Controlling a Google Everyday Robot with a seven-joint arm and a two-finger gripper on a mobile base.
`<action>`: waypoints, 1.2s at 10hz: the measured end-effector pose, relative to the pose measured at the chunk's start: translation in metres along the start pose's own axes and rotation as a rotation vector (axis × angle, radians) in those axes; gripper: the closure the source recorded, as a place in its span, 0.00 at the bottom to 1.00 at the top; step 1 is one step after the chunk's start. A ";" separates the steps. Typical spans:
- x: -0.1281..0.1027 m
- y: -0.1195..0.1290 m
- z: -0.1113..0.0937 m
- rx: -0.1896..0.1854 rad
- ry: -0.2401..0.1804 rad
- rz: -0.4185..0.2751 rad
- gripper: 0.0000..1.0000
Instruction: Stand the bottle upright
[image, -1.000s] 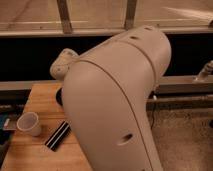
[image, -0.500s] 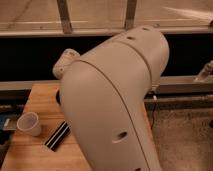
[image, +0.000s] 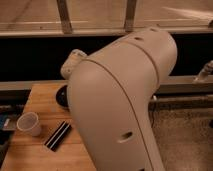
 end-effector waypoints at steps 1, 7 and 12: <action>0.000 0.004 0.001 -0.004 -0.002 -0.004 1.00; -0.003 0.009 -0.001 0.027 0.015 -0.038 1.00; -0.001 0.013 -0.019 0.056 0.028 -0.097 1.00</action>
